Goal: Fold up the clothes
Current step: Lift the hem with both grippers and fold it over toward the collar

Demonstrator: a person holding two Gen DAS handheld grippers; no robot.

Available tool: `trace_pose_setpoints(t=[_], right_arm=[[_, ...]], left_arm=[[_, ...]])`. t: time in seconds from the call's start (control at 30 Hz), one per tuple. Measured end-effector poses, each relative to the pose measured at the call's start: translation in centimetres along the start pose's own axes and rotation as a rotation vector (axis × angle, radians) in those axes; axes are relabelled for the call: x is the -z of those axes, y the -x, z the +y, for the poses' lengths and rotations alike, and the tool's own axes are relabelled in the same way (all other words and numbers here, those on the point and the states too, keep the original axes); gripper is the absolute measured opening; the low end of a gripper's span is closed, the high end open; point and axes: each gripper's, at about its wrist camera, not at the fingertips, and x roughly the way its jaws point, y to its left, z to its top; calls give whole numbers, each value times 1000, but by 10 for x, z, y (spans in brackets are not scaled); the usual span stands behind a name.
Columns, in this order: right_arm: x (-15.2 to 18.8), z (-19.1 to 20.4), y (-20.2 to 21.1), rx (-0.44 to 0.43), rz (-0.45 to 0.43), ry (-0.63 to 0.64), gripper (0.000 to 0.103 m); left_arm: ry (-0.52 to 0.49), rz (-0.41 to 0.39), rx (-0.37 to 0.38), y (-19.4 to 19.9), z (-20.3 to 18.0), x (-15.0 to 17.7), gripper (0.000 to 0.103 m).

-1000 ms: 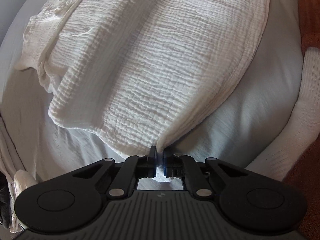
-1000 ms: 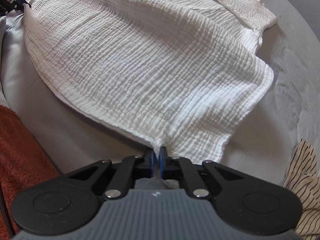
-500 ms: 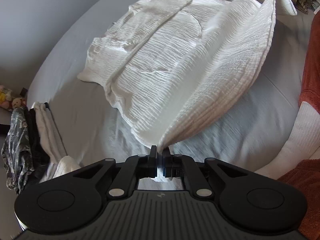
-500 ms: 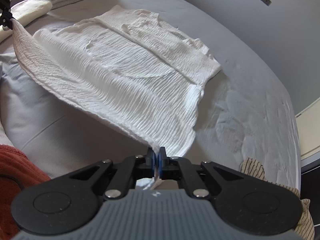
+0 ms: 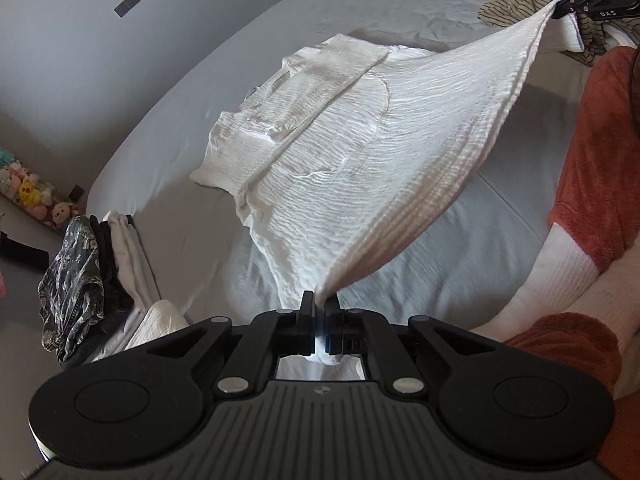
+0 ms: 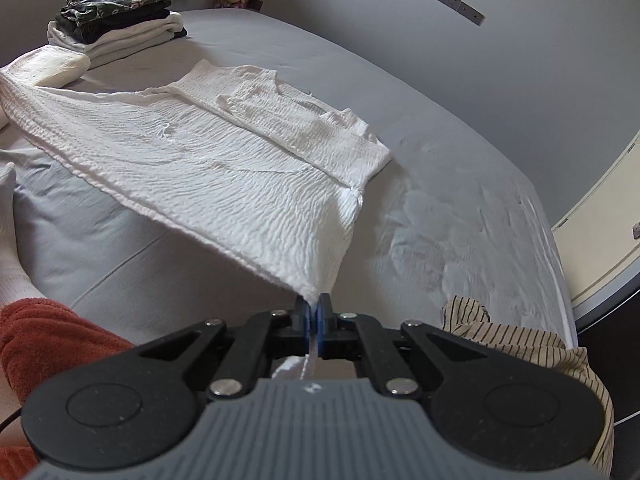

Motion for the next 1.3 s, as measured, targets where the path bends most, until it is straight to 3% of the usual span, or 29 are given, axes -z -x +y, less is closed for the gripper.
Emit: trace_pose_setpoints(t=[0.4, 0.9, 1.07, 1.3], right_arm=[[15, -2, 54, 15, -58, 10, 3], [28, 19, 140, -18, -27, 67, 3], [22, 20, 139, 6, -44, 78, 3], [-13, 3, 97, 65, -65, 140, 3]], left_arm=[[-38, -24, 31, 34, -14, 6, 4], [-60, -6, 143, 86, -41, 33, 4], [-26, -11, 75, 76, -30, 30, 4], [-11, -60, -72, 49, 8, -6, 4]])
